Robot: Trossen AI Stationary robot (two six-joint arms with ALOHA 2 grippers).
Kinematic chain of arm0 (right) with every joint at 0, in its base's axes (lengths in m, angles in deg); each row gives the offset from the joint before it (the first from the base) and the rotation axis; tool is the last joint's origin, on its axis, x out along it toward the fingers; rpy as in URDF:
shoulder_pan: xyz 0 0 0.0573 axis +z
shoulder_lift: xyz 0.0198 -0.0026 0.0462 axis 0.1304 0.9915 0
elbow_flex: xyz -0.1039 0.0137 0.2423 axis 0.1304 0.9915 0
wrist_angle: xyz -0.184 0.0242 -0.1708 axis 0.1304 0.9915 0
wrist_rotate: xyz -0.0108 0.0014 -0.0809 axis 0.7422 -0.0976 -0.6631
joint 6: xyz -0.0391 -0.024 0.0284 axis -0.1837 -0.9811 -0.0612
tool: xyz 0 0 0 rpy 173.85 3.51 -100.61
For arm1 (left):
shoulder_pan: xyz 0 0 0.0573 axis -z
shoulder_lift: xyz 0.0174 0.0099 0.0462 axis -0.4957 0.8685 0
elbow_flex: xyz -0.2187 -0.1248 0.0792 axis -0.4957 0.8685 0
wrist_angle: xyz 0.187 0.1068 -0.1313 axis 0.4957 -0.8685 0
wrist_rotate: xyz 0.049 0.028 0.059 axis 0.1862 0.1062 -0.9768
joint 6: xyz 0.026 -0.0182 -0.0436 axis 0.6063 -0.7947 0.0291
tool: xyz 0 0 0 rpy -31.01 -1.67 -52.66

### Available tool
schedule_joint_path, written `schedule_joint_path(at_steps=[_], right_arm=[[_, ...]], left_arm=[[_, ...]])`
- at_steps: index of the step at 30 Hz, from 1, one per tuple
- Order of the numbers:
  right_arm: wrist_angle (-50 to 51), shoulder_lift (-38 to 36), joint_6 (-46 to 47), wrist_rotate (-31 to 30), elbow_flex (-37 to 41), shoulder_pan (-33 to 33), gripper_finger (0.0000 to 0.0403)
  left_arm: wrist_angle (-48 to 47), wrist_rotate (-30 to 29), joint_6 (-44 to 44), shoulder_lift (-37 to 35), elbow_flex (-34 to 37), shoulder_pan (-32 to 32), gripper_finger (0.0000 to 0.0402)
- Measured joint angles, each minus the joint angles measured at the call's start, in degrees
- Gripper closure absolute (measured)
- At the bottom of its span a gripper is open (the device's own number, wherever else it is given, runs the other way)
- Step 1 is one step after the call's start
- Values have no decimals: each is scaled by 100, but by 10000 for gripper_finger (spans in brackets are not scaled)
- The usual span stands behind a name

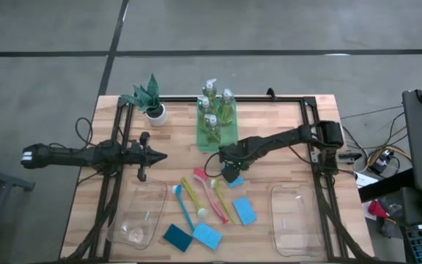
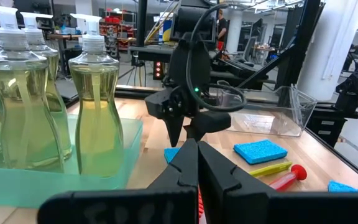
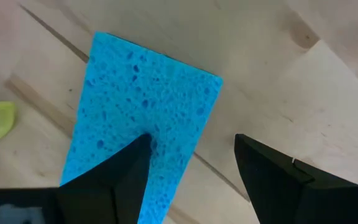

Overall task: Pick & Place Kitchen Sink Supplies
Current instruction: Put the top right blue sponge into the right transparent bin

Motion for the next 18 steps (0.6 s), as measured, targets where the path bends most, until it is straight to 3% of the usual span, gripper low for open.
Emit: schedule_joint_path(at_steps=[7, 18], right_arm=[[-115, 156, -251, -1, -18, 0, 213], [-136, -102, -613, 1, 7, 0, 384]], left_arm=[[1, -1, 0, 0, 0, 0, 401], [0, 0, 0, 2, 0, 4, 401]])
